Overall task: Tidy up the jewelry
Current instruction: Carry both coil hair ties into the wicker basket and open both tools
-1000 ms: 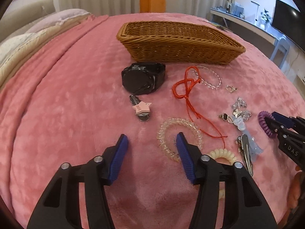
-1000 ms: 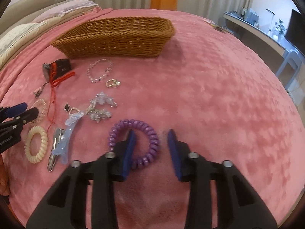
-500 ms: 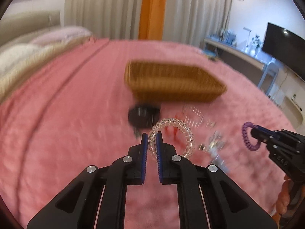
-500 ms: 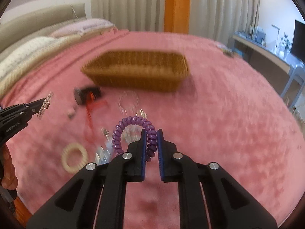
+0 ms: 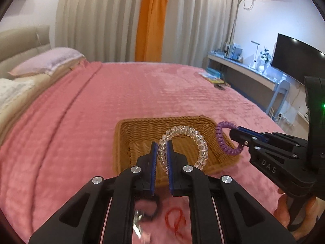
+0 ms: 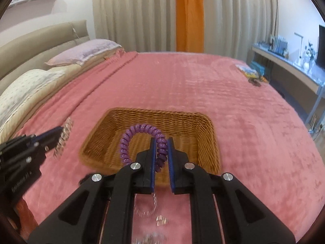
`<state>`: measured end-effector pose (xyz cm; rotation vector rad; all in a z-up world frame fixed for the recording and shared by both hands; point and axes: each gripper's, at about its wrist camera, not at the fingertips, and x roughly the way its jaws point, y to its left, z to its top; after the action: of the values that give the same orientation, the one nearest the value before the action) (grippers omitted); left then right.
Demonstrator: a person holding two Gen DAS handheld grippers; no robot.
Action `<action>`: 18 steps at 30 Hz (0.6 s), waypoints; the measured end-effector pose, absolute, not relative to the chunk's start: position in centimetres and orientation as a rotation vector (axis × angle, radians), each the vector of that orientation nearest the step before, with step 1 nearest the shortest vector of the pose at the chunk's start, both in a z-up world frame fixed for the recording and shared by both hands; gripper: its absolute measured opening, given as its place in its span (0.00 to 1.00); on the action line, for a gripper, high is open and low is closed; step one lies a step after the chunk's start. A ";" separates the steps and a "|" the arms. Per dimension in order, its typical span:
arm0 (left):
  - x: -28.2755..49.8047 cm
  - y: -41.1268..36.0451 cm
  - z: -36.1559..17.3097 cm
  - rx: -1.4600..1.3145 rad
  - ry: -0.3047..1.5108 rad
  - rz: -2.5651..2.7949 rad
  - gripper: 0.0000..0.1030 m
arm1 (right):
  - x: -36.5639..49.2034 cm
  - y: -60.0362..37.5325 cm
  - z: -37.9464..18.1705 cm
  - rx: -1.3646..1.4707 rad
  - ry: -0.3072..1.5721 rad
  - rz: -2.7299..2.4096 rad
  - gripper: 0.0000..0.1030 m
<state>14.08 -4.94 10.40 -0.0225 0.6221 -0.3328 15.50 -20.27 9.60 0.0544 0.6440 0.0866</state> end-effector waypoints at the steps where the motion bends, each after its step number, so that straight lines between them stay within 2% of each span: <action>1: 15.1 -5.1 9.9 -0.022 0.634 -0.333 0.07 | 16.9 -20.3 9.1 0.062 0.665 0.085 0.09; 9: 23.1 -7.1 3.6 -0.016 0.778 -0.325 0.07 | 24.7 -21.0 3.1 0.102 0.852 0.077 0.09; 16: 25.2 -7.6 -0.2 -0.014 0.875 -0.293 0.08 | 25.6 -21.4 0.0 0.091 0.940 0.076 0.09; 18: 25.0 -7.3 0.0 -0.023 0.871 -0.292 0.22 | 25.5 -21.3 -0.1 0.088 0.952 0.070 0.12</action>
<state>25.00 -7.26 0.01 -0.0225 0.8713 -0.2921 25.49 -21.33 -0.14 0.0882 0.9518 0.0702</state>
